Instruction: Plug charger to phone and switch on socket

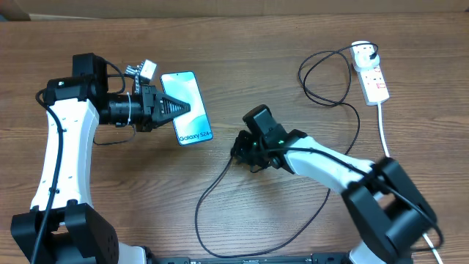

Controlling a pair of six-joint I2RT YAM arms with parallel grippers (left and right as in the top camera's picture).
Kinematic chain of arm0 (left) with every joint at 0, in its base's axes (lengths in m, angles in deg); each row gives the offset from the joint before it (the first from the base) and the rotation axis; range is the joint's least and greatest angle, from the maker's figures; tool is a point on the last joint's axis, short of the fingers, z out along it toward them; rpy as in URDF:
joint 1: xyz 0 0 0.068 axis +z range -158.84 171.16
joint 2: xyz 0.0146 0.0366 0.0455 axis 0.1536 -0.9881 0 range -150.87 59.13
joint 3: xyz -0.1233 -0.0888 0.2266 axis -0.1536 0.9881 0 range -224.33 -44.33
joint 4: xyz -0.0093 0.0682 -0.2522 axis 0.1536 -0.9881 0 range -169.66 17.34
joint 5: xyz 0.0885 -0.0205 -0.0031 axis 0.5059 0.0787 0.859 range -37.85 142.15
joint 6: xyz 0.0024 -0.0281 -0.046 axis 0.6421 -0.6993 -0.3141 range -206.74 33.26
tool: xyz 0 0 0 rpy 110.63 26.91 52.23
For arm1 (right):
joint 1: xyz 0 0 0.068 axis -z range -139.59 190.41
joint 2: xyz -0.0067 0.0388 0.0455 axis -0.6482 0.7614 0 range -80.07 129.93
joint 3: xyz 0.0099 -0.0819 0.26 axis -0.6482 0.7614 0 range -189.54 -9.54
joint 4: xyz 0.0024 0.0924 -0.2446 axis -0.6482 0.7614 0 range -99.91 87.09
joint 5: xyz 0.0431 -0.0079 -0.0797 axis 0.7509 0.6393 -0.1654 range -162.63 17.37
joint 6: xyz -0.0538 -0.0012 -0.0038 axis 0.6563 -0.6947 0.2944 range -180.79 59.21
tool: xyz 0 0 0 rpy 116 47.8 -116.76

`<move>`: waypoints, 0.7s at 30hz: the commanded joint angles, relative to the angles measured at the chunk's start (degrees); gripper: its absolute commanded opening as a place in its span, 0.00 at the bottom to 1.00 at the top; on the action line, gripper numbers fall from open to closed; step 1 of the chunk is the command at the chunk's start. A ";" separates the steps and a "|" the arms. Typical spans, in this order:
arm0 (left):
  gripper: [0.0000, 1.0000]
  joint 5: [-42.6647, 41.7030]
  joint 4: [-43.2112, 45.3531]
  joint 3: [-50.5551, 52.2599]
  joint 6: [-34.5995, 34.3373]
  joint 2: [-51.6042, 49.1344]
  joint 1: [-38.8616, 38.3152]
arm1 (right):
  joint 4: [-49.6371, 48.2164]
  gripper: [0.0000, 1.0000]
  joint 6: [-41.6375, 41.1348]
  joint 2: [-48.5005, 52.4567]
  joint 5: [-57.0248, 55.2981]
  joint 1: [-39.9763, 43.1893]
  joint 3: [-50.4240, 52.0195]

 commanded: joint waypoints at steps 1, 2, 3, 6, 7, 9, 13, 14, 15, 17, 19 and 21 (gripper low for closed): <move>0.04 -11.85 1.03 -0.42 1.51 0.46 0.44 | -0.61 0.04 9.68 -9.27 12.04 0.50 0.07; 0.04 -14.14 1.79 -0.42 1.40 0.46 0.81 | -0.57 0.04 12.50 -12.02 17.53 0.50 0.07; 0.04 -14.73 2.01 -0.42 1.27 0.46 0.94 | -0.59 0.04 14.08 -13.55 20.87 0.50 0.07; 0.04 -14.78 1.38 -0.42 1.07 0.46 1.01 | -0.63 0.04 18.82 -18.32 31.28 0.50 0.07; 0.04 -14.82 1.01 -0.42 1.05 0.46 1.01 | -0.68 0.04 20.15 -19.76 34.34 0.50 0.07; 0.04 -15.06 -0.52 -0.42 0.90 0.46 0.98 | -0.66 0.04 21.94 -22.01 38.82 0.50 0.07; 0.04 -16.79 -2.27 -0.42 0.90 0.46 0.72 | -0.68 0.04 22.84 -24.74 44.81 0.50 0.07; 0.04 -17.16 -2.27 -0.42 0.90 0.46 0.72 | -0.70 0.04 22.82 -25.14 46.40 0.50 0.07; 0.04 -17.16 -2.27 -0.42 0.90 0.46 0.72 | -0.72 0.04 22.84 -25.38 47.93 0.50 0.07; 0.04 -17.14 -2.43 -0.42 0.92 0.46 0.72 | -1.07 0.04 22.82 -25.46 50.58 0.48 0.07; 0.04 -17.16 -2.73 -0.42 0.94 0.46 0.72 | -1.57 0.04 22.80 -25.46 52.48 0.50 0.07; 0.04 -17.16 -3.30 -0.42 1.33 0.46 0.72 | -2.23 0.04 22.53 -25.46 52.54 0.50 0.07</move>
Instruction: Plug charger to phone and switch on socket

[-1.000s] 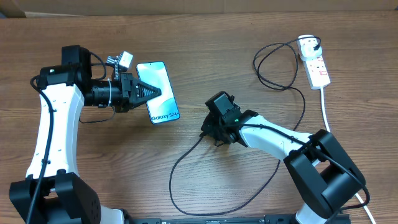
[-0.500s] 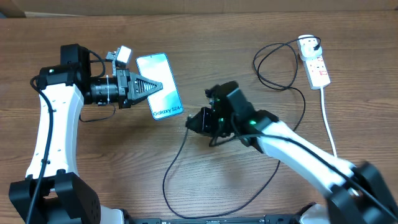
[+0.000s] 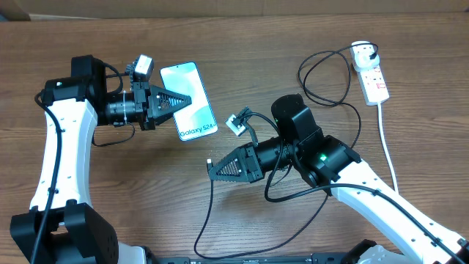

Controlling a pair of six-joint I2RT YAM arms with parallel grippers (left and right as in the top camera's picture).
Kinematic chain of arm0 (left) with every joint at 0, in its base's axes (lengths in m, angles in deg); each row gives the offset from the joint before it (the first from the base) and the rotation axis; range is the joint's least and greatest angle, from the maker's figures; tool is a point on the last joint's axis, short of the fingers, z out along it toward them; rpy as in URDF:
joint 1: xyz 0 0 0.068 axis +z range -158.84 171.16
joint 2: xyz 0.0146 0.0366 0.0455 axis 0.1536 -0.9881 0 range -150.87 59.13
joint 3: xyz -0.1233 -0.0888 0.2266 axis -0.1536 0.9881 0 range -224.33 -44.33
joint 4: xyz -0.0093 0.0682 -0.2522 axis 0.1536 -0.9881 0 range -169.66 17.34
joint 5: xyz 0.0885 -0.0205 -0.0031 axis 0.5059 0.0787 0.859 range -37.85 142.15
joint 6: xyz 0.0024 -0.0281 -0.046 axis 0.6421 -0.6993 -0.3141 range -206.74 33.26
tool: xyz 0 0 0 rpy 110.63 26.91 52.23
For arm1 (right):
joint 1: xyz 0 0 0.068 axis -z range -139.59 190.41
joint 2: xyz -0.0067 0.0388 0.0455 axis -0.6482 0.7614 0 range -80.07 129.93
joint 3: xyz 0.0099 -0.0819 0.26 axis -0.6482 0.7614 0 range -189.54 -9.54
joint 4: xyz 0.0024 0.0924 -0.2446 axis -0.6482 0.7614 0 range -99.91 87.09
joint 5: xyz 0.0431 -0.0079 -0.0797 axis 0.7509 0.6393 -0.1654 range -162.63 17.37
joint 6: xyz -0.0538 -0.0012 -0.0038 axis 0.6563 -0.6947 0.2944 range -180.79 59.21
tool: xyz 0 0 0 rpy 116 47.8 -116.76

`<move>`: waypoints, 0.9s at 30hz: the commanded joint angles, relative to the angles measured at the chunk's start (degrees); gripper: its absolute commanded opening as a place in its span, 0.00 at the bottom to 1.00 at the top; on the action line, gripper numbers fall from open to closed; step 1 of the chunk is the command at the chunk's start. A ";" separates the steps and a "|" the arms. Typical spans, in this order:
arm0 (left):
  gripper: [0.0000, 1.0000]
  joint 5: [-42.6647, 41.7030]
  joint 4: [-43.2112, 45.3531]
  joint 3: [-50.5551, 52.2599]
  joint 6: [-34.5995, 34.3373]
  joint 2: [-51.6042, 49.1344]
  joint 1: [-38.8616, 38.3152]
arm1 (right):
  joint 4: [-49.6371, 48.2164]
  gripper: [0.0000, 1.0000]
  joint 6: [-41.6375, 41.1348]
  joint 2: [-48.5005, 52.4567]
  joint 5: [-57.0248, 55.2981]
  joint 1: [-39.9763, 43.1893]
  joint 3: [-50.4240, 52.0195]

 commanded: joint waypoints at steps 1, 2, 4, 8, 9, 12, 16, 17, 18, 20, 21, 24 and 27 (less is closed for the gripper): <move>0.04 -3.80 -0.85 -0.42 1.20 0.46 0.17 | -1.40 0.04 0.70 -1.11 5.20 0.13 0.04; 0.04 -3.80 -1.18 -0.42 1.31 0.46 0.17 | -2.23 0.04 -0.33 -1.09 5.20 0.13 0.04; 0.04 -3.82 -1.81 -0.42 1.92 0.46 0.17 | -4.37 0.04 -2.73 -1.09 5.20 0.13 0.04; 0.04 -4.20 -2.93 -0.42 4.31 0.46 0.15 | -8.61 0.04 -6.78 -1.09 4.28 0.13 0.04; 0.04 -4.48 -3.15 -0.42 5.11 0.46 0.15 | -8.90 0.04 -7.85 -1.09 3.56 0.13 0.04; 0.04 -6.32 -3.52 -0.42 7.58 0.46 0.15 | -8.44 0.04 -9.05 -1.09 1.73 0.13 0.04; 0.04 -7.02 -3.52 -0.42 7.76 0.46 0.15 | -8.20 0.04 -11.76 -1.03 1.49 0.13 0.07; 0.04 -7.02 -3.69 -0.42 7.76 0.46 0.13 | -8.50 0.04 -12.72 -0.98 1.42 0.13 0.07; 0.04 -6.97 -4.07 -0.42 7.85 0.46 0.09 | -8.57 0.04 -13.31 -0.98 1.09 0.13 0.07; 0.04 -6.97 -5.03 -0.42 8.83 0.46 -0.22 | -8.94 0.04 -13.97 -0.98 1.05 0.13 0.07; 0.04 -6.80 -5.33 -0.42 9.09 0.46 -0.37 | -9.16 0.04 -14.27 -0.98 1.05 0.13 0.07; 0.04 -5.18 -6.23 -0.42 9.11 0.46 -0.90 | -10.84 0.04 -16.63 -0.98 1.09 0.13 0.04; 0.04 -5.25 -6.67 -0.42 9.62 0.46 -1.70 | -11.26 0.04 -17.84 -0.98 1.09 0.13 0.07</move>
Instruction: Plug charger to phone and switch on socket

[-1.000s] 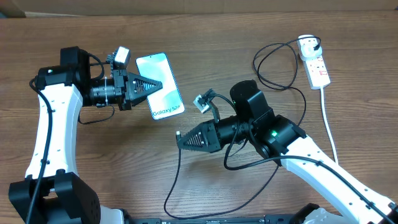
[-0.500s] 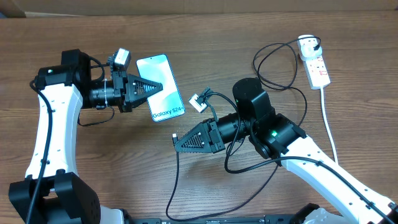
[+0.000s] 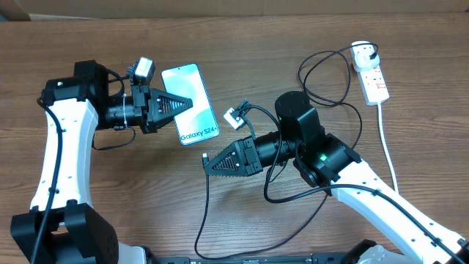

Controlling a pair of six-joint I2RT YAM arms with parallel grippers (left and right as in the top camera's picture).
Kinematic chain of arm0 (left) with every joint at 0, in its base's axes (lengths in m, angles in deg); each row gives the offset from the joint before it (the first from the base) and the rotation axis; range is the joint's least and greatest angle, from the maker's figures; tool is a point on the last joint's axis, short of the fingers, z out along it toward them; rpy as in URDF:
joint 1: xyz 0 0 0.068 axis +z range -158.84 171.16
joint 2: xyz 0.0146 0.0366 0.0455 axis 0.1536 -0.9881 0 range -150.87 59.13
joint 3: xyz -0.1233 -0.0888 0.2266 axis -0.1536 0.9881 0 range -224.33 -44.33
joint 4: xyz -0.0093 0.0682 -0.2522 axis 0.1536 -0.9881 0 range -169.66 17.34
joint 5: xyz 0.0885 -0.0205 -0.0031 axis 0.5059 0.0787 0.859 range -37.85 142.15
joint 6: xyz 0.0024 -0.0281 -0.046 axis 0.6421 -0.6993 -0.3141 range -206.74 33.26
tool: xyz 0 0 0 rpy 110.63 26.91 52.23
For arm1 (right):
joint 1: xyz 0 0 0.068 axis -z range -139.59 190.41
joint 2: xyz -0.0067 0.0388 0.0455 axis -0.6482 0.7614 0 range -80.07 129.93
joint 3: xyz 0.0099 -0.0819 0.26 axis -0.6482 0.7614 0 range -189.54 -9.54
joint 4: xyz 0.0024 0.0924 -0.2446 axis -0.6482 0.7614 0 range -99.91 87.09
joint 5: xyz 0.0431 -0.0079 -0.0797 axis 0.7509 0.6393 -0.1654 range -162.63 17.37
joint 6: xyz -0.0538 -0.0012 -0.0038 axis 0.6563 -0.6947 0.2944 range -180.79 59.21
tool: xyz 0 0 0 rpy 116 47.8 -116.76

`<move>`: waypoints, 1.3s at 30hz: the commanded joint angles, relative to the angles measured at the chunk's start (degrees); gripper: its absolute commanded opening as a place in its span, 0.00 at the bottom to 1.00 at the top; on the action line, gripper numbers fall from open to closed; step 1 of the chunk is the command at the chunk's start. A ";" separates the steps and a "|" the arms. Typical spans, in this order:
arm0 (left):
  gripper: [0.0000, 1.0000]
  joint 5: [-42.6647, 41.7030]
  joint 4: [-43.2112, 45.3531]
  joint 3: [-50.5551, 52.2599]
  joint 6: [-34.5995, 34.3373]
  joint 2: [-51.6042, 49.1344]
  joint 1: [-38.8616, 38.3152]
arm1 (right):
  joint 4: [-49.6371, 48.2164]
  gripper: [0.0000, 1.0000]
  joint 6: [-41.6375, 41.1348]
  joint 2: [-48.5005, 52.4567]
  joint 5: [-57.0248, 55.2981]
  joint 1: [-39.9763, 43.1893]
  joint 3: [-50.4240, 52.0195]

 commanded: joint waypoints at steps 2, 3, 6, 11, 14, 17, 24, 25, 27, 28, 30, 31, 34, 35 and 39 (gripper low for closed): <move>0.04 -2.19 -0.50 -0.42 2.89 0.46 -1.33 | -0.55 0.04 -2.51 -1.01 -0.26 0.11 0.04; 0.04 -2.08 -0.74 -0.42 3.06 0.46 -1.36 | -0.55 0.04 -2.54 -1.01 -0.24 0.11 0.04; 0.04 -0.90 -1.97 -0.42 3.43 0.46 -1.55 | -0.55 0.04 -2.69 -1.01 -0.22 0.11 0.04; 0.04 0.31 -3.43 -0.42 4.48 0.46 -1.53 | -0.55 0.04 -2.93 -1.01 0.15 0.11 0.02; 0.04 0.28 -3.74 -0.42 4.48 0.46 -1.53 | -0.57 0.04 -2.91 -1.01 0.15 0.13 0.04; 0.04 0.22 -4.11 -0.42 4.48 0.46 -1.55 | -0.55 0.04 -2.89 -1.01 0.15 0.11 0.04; 0.04 0.07 -4.46 -0.42 4.48 0.46 -1.55 | -0.55 0.04 -2.45 -0.96 0.11 0.13 0.04; 0.04 0.07 -4.55 -0.42 4.50 0.46 -1.55 | -0.52 0.04 -2.25 -0.92 0.11 0.24 0.04; 0.04 0.07 -4.52 -0.42 4.52 0.46 -1.55 | -0.50 0.04 -2.27 -0.87 0.13 0.68 0.04; 0.04 0.07 -4.52 -0.42 4.52 0.46 -1.55 | -0.50 0.04 -2.29 -0.81 0.13 0.98 0.04; 0.04 0.07 -4.48 -0.42 4.52 0.46 -1.55 | -0.44 0.04 -2.34 -0.68 0.20 1.75 0.04; 0.04 0.07 -4.48 -0.42 4.52 0.46 -1.55 | -0.46 0.04 -2.34 -0.61 0.37 2.14 0.04; 0.04 0.07 -4.52 -0.42 4.76 0.46 -1.55 | -0.46 0.04 -2.36 -0.07 0.59 2.69 0.04; 0.04 0.07 -4.50 -0.42 4.76 0.46 -1.55 | -0.46 0.04 -2.36 0.13 0.59 2.69 0.04; 0.04 0.07 -4.46 -0.42 4.79 0.46 -1.55 | -0.46 0.04 -2.54 1.01 1.05 2.34 0.04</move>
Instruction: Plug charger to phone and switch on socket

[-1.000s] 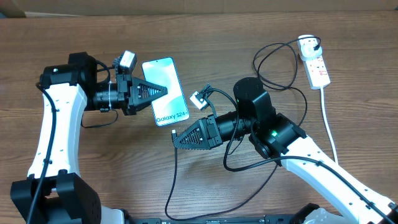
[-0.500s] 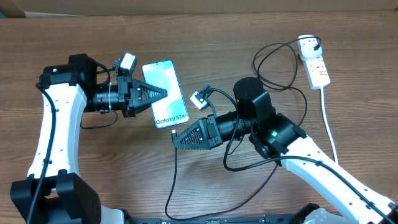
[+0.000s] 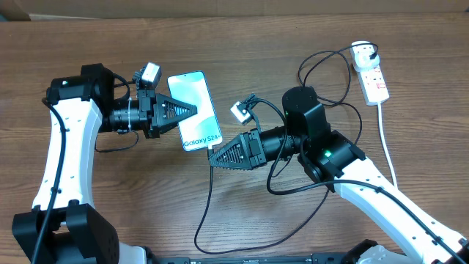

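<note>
A phone [image 3: 195, 110] with a lit light-blue screen lies on the wooden table, its bottom end toward the front right. My left gripper [image 3: 192, 110] reaches in from the left, its fingers over the screen's left side, shut on the phone. My right gripper [image 3: 213, 155] is shut on the plug end of the black charger cable [image 3: 205, 205], and that tip sits just below the phone's bottom edge. A white extension socket [image 3: 372, 75] with the charger's adapter plugged in lies at the far right; its switch state is too small to read.
The black cable loops across the table in front of my right arm and runs back in a curl [image 3: 322, 77] to the socket. A white lead [image 3: 386, 143] trails from the socket down the right side.
The phone and my left gripper have shifted right and slightly forward. My right gripper with the cable plug has moved up and a little right, now just below the phone's bottom end.
At first my right gripper was pressed down on the cable at mid-table while the left held the phone. Then the right gripper held the plug end, pointing left toward the phone. Over the two later moments phone and plug came closer, and now nearly meet.
</note>
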Controlling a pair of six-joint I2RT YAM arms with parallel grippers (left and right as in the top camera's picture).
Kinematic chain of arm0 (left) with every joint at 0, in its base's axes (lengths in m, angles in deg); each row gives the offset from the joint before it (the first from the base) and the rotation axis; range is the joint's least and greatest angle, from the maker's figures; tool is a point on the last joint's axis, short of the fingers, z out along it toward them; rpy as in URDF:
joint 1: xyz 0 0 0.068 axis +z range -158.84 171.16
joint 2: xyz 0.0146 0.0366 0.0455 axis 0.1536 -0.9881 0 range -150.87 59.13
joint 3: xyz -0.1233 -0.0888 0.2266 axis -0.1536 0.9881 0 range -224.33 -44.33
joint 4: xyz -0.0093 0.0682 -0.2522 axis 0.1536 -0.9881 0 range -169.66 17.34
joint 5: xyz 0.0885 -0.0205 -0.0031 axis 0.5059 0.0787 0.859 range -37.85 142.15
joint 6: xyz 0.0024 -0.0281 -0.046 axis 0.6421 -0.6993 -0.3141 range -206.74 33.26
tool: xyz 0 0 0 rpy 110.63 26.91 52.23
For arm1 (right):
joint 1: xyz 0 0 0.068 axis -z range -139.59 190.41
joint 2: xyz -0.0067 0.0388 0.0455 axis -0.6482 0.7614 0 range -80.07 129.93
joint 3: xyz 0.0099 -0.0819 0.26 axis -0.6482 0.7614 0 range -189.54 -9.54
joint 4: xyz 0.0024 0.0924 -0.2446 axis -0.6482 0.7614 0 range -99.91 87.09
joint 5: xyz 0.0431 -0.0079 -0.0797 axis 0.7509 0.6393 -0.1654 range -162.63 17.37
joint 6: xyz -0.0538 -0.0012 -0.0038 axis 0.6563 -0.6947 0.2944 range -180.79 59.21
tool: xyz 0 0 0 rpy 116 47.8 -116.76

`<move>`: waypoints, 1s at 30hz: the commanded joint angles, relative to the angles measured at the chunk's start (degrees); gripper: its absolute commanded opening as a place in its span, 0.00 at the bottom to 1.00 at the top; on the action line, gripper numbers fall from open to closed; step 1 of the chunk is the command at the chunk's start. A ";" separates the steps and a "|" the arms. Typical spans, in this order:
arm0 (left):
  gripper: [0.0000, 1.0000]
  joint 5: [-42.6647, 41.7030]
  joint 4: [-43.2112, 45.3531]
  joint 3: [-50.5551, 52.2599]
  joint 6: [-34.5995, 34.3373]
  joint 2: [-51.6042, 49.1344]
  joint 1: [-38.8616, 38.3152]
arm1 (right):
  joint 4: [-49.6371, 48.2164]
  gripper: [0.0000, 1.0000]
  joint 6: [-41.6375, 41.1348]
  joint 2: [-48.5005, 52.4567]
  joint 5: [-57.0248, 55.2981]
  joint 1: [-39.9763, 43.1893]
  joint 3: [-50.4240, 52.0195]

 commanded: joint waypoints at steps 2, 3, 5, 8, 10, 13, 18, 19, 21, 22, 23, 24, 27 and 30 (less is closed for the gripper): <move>0.04 -2.23 -0.04 -0.42 2.21 0.46 -0.42 | -0.42 0.04 -0.33 1.31 1.11 -0.48 0.04; 0.04 -2.23 -0.04 -0.42 2.29 0.46 -0.42 | -0.42 0.04 -0.74 1.55 1.18 -0.59 0.04; 0.05 -2.23 0.07 -0.42 2.27 0.46 -0.42 | -0.42 0.04 -1.38 1.92 1.22 -0.79 0.04; 0.05 -2.27 0.15 -0.42 2.27 0.46 -0.42 | -0.44 0.04 -1.51 2.21 1.60 -0.96 0.04; 0.04 -2.29 0.15 -0.42 2.27 0.46 -0.42 | -0.48 0.04 -1.53 2.29 1.97 -0.96 0.04; 0.04 -2.69 0.26 -0.42 2.27 0.46 -0.39 | -0.87 0.04 -2.45 2.29 3.19 -0.96 0.04; 0.04 -2.69 0.39 -0.42 2.27 0.46 -0.42 | -2.75 0.04 -3.06 2.29 4.15 -0.96 0.04; 0.04 -2.69 0.39 -0.42 2.27 0.46 -0.42 | -3.41 0.04 -3.39 2.29 4.68 -0.96 0.04; 0.04 -2.69 0.39 -0.42 2.27 0.46 -0.42 | -3.69 0.04 -4.15 2.29 4.79 -0.96 0.04; 0.04 -2.71 0.39 -0.42 2.27 0.46 -0.42 | -3.67 0.04 -4.09 2.29 4.74 -0.96 0.04; 0.04 -2.89 0.39 -0.42 2.27 0.46 -0.39 | -3.63 0.04 -4.09 2.36 4.59 -0.96 0.04; 0.04 -3.15 0.37 -0.42 2.27 0.46 -0.42 | -3.63 0.04 -4.11 2.43 4.55 -1.05 0.04; 0.04 -3.74 0.37 -0.42 2.27 0.46 -0.42 | -3.58 0.04 -4.07 2.71 3.96 -1.51 0.04; 0.04 -3.72 0.35 -0.42 2.25 0.46 -0.42 | -3.63 0.04 -4.07 3.08 3.74 -2.25 0.07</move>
